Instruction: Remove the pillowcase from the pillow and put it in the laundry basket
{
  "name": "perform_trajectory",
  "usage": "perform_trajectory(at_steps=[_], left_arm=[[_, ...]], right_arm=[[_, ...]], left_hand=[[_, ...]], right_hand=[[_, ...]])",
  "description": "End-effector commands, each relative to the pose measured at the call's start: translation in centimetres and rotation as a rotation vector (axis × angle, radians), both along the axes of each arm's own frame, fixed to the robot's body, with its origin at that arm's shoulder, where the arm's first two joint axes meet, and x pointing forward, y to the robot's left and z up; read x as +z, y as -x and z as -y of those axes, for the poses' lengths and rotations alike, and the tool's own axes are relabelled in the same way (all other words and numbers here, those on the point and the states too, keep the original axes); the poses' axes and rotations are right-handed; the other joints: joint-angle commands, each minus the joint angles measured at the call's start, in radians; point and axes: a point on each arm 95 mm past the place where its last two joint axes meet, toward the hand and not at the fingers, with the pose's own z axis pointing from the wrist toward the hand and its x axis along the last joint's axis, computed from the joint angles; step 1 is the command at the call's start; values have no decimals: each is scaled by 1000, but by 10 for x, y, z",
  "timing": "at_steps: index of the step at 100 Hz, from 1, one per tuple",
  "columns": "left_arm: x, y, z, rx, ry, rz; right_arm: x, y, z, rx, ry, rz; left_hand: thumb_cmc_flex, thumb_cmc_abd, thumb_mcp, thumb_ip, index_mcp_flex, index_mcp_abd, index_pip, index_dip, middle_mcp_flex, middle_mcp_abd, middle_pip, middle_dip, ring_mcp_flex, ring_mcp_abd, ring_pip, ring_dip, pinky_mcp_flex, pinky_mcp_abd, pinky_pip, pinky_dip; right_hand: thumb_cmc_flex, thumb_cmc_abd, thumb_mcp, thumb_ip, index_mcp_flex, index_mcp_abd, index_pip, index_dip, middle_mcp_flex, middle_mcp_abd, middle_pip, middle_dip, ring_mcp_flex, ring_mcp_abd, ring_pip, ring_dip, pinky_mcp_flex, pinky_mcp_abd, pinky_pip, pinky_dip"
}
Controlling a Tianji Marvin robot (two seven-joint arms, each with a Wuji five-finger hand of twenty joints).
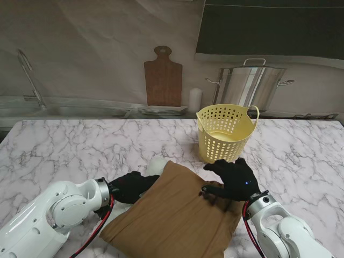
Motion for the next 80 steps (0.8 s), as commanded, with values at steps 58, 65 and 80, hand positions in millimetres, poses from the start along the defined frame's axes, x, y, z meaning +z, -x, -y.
perform_trajectory(at_steps=[58, 65, 80], left_arm=[[-32, -7, 1, -34, -169, -100], [-34, -8, -1, -33, -189, -112], [-40, -9, -4, -31, -234, -141]], right_arm=[[-44, 14, -48, 72, 132, -205], [-44, 18, -36, 81, 186, -205], [-47, 28, -11, 59, 315, -165]], left_hand=[[22, -66, 7, 7, 20, -19, 0, 18, -4, -3, 13, 11, 21, -9, 28, 28, -6, 16, 290, 3], [21, -73, 8, 7, 20, -21, -1, 18, -6, -4, 13, 11, 19, -10, 27, 27, -7, 15, 288, 2], [19, -81, 10, 8, 22, -24, -1, 18, -9, -6, 12, 10, 18, -11, 25, 25, -7, 15, 283, 0]], right_hand=[[446, -273, 503, -83, 446, -310, 503, 22, 469, -193, 290, 418, 359, -121, 523, 275, 62, 80, -2, 55], [456, -274, 540, -103, 498, -327, 505, 148, 462, -201, 280, 454, 343, -120, 526, 275, 57, 79, -12, 50], [472, -268, 573, -130, 536, -348, 536, 318, 446, -216, 275, 487, 331, -122, 515, 283, 52, 79, -24, 45]])
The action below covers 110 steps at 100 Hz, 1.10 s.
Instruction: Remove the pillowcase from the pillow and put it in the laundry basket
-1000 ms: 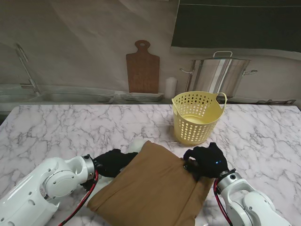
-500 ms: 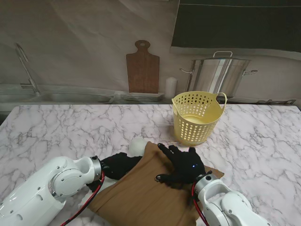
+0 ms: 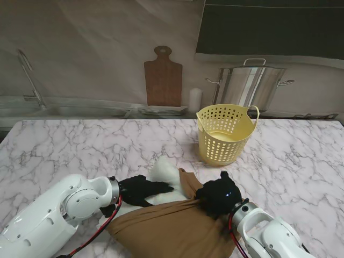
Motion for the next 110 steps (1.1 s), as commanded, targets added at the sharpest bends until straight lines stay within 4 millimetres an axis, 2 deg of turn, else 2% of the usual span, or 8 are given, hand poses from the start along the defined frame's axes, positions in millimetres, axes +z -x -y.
perform_trajectory(at_steps=[1, 33, 58, 70, 77, 86, 103, 110], left_arm=[[-27, 3, -22, 36, -98, -76], [-38, -2, -29, 58, -152, -124], [-26, 1, -36, 88, -96, -78], [-20, 6, -35, 82, -8, -66], [-21, 9, -30, 82, 89, -110], [-26, 11, -25, 76, 145, -137], [-30, 12, -19, 57, 156, -136], [-28, 12, -19, 51, 140, -124]], right_arm=[[-28, 9, 28, -55, 74, -51], [-38, 0, 65, -132, 185, 47], [-31, -14, 45, -70, 78, 71], [-26, -23, 30, -17, 25, 79], [-22, -26, 22, 9, -11, 89], [-16, -28, 15, 32, -51, 113], [-9, -29, 9, 67, -118, 155], [-8, -30, 8, 74, -126, 162]], left_hand=[[44, -95, 9, 8, 37, 48, 15, 17, 10, 107, 27, 10, 37, 47, 58, 25, -6, 15, 283, 0], [48, -99, 12, 8, 41, 45, 16, 17, 10, 104, 27, 9, 38, 46, 58, 25, -4, 11, 279, 1], [61, -90, 14, 9, 55, 47, 20, 20, 25, 100, 34, 10, 45, 49, 63, 27, 2, 11, 285, 6], [67, -97, 13, 8, 90, 41, 31, 26, 55, 88, 44, 14, 55, 54, 66, 28, 4, 20, 289, 8], [73, -102, 13, 9, 113, 28, 39, 30, 77, 78, 50, 16, 63, 53, 67, 28, 4, 24, 291, 9], [80, -103, 15, 10, 133, 19, 44, 34, 93, 66, 55, 18, 71, 53, 69, 29, 6, 25, 295, 11], [88, -103, 15, 9, 156, 8, 51, 38, 111, 52, 63, 21, 78, 51, 70, 30, 9, 25, 301, 13], [87, -104, 14, 9, 158, 8, 51, 39, 114, 50, 64, 21, 79, 50, 70, 30, 9, 25, 302, 13]], right_hand=[[234, -45, 215, 62, 188, -66, 218, 155, 81, -52, 147, 68, 90, -5, 160, 98, -12, 1, -15, -13], [228, -3, 205, 49, 152, -72, 238, 193, 60, -67, 136, 74, 81, -31, 146, 97, -6, -9, -22, -19], [219, 21, 177, 66, 103, -57, 192, 167, 57, -52, 121, 41, 86, -42, 139, 88, 9, -21, -5, -20], [204, 46, 125, 82, 54, -48, 138, 33, 51, -45, 103, 8, 83, -44, 117, 73, 13, -28, 6, -27], [175, 71, 54, 101, -25, -40, 174, -105, 25, -36, 70, -18, 63, -41, 70, 54, 12, -34, 14, -36], [122, 78, 8, 107, -92, -32, 230, -182, -5, -29, 67, -38, 47, -40, 46, 46, 12, -39, 22, -39], [85, 81, -20, 109, -155, -18, 212, -225, -19, -34, 76, -47, 41, -45, 44, 45, 21, -49, 36, -36], [47, 89, -51, 116, -208, -2, 188, -266, -53, -30, 62, -87, 20, -41, -5, 21, 18, -54, 38, -39]])
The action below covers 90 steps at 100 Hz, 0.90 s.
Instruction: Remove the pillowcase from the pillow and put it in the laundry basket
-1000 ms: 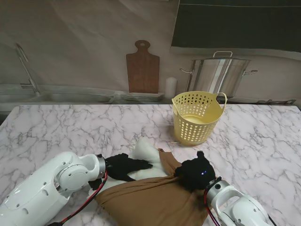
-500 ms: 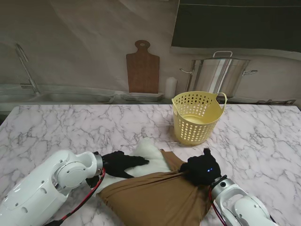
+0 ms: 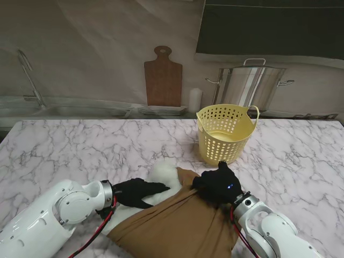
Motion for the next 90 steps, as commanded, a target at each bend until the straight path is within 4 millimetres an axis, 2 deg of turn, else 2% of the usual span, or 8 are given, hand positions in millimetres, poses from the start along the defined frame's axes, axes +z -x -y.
perform_trajectory(at_steps=[1, 23, 42, 56, 65, 73, 81, 90], left_arm=[[-15, 9, -2, -17, -45, -48], [-13, 5, -4, -30, -135, -29], [-10, -9, 11, -16, -127, -48], [-5, -22, 25, -5, -131, -65], [-3, -29, 30, 3, -144, -71], [-3, -33, 32, 15, -152, -85], [-5, -36, 32, 22, -167, -96], [-8, -37, 29, 23, -183, -105]], right_arm=[[0, -1, 0, -1, 3, -2], [18, 10, -6, 5, -120, 7], [32, 28, -27, 67, -174, -19], [24, 37, -40, 99, -122, -82], [15, 40, -40, 117, -40, -138], [7, 42, -37, 126, 9, -187], [0, 42, -30, 120, 27, -216], [-5, 44, -19, 102, -3, -238]], left_hand=[[49, -65, 11, 9, 49, -40, 46, 29, 47, -9, 50, 22, 54, -4, 57, 24, -2, 11, 302, 13], [41, -46, 11, 8, 46, -35, 43, 31, 45, -4, 49, 21, 54, -4, 55, 23, -2, 12, 305, 12], [45, -29, 10, 7, 38, -34, 40, 32, 39, 2, 44, 19, 51, -3, 53, 23, -3, 11, 305, 10], [49, -25, 9, 7, 33, -32, 37, 33, 37, 2, 43, 20, 49, -3, 53, 24, -4, 10, 306, 11], [48, -27, 7, 7, 33, -31, 37, 34, 37, 1, 43, 20, 50, -2, 54, 24, -3, 8, 306, 12], [51, -28, 8, 7, 32, -32, 37, 34, 36, 2, 43, 20, 47, -2, 53, 24, -4, 8, 306, 12], [51, -29, 8, 7, 32, -31, 37, 35, 35, 1, 42, 20, 48, -3, 53, 24, -5, 8, 306, 12], [52, -32, 8, 7, 32, -32, 37, 35, 35, 2, 42, 20, 49, -4, 54, 25, -4, 9, 306, 12]], right_hand=[[-27, 45, -27, 50, -71, 65, 12, -45, -56, 20, 7, -39, -24, 0, -49, -34, -6, -11, 17, -9], [-228, 198, -243, 149, -120, 211, -331, 125, -298, 103, -47, -233, -239, 86, -293, -170, -95, -10, -22, -24], [-303, 224, -362, 153, -273, 294, -537, 43, -350, 153, -166, -338, -315, 148, -428, -259, -165, 24, -109, -53], [-417, 168, -320, 139, -392, 234, -670, -17, -447, 162, -179, -337, -377, 153, -470, -268, -219, 36, -180, -65], [-442, 95, -256, 123, -259, 119, -520, 68, -570, 202, -204, -334, -458, 165, -507, -286, -250, 39, -229, -75], [-317, 27, -252, 125, -2, 38, -303, 175, -552, 207, -217, -363, -481, 172, -524, -309, -247, 37, -246, -86], [-112, -38, -395, 104, 138, -79, 67, 100, -425, 167, -183, -380, -449, 166, -515, -327, -231, 38, -244, -120], [-152, -64, -287, 86, 325, -68, 146, 176, -289, 112, -122, -304, -379, 150, -480, -306, -208, 40, -225, -131]])
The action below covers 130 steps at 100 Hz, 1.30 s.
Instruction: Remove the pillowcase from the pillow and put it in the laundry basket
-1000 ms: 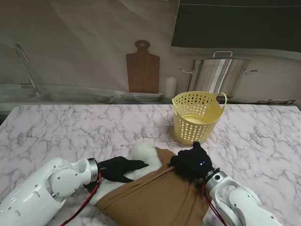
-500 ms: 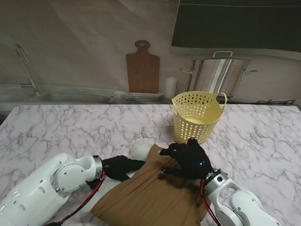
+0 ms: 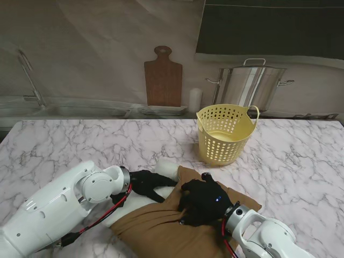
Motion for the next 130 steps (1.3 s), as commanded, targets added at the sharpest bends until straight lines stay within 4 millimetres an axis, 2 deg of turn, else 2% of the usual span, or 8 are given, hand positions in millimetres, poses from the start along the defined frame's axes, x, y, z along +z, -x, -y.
perform_trajectory(at_steps=[1, 10, 16, 39, 55, 84, 101, 130], left_arm=[[-18, 3, -10, 17, -52, -51], [-21, 3, -14, 21, -63, -58], [-22, 3, -17, 28, -70, -63], [-15, 4, -31, 68, -70, -11], [12, 12, -40, 95, 2, 109], [45, 32, -49, 102, 222, 222], [39, 39, -43, 67, 336, 122], [2, 24, -41, 35, 131, -89]], right_arm=[[-18, 6, 15, -29, 5, -45], [-18, 8, 27, -36, -27, -37], [-16, 10, 33, -30, -45, -33], [-21, 11, 36, -18, -79, -63], [-22, 0, 28, 4, -102, -66], [-22, -19, 19, 32, -116, -78], [-22, -25, 18, 33, -108, -68], [-20, -24, 26, 11, -84, -39]], left_hand=[[64, -15, 46, 13, 27, 12, 12, 9, 20, 45, -2, -9, 29, 11, -7, -2, -4, 9, 303, 10], [62, -17, 46, 13, 26, 12, 11, 9, 20, 45, -2, -9, 31, 12, -7, -1, -3, 8, 303, 10], [64, -17, 47, 14, 28, 12, 12, 9, 19, 44, -2, -9, 29, 12, -8, -2, -4, 9, 302, 10], [74, 2, 51, 14, 35, 16, 15, 11, 28, 48, 2, -7, 35, 13, -3, 0, 1, 7, 308, 13], [106, 35, 57, 14, 63, 15, 27, 16, 59, 51, 12, -3, 53, 13, 4, 3, 11, 9, 321, 16], [198, 52, 54, 10, 209, -28, 98, 49, 180, 27, 46, 14, 102, 5, 20, 10, 27, 30, 357, 21], [223, 16, 48, 8, 284, -92, 164, 129, 236, -31, 60, 28, 123, -28, 9, 4, 23, 29, 366, 14], [259, -33, 57, 5, 352, -92, 201, 218, 230, -66, 55, 24, 97, -50, -18, -14, 9, 22, 341, -1]], right_hand=[[30, -98, 91, -34, 237, -108, 242, 93, 79, -42, 50, 53, 55, -5, 13, 2, 10, 36, 2, -21], [-75, -144, 280, -54, 371, -8, 277, 141, 197, -85, 102, 125, 137, -26, 67, 47, 46, 31, 38, -13], [-139, -152, 375, -8, 478, 70, 302, 258, 292, -116, 153, 189, 205, -55, 129, 103, 73, 26, 68, 1], [-150, -154, 409, -6, 552, 117, 348, 318, 409, -135, 200, 248, 278, -88, 225, 176, 103, 26, 99, 11], [-118, -142, 386, -44, 423, 52, 220, 273, 361, -119, 133, 226, 253, -78, 180, 152, 101, 21, 104, 8], [-48, -169, 363, -94, 236, -35, 240, 160, 312, -108, 96, 184, 235, -73, 142, 127, 98, 15, 104, 8], [-37, -167, 358, -96, 203, -46, 245, 143, 300, -106, 91, 175, 234, -73, 135, 122, 98, 13, 102, 7], [11, -159, 377, -88, 51, -51, 194, 98, 271, -105, 76, 155, 226, -76, 123, 113, 98, 13, 102, 4]])
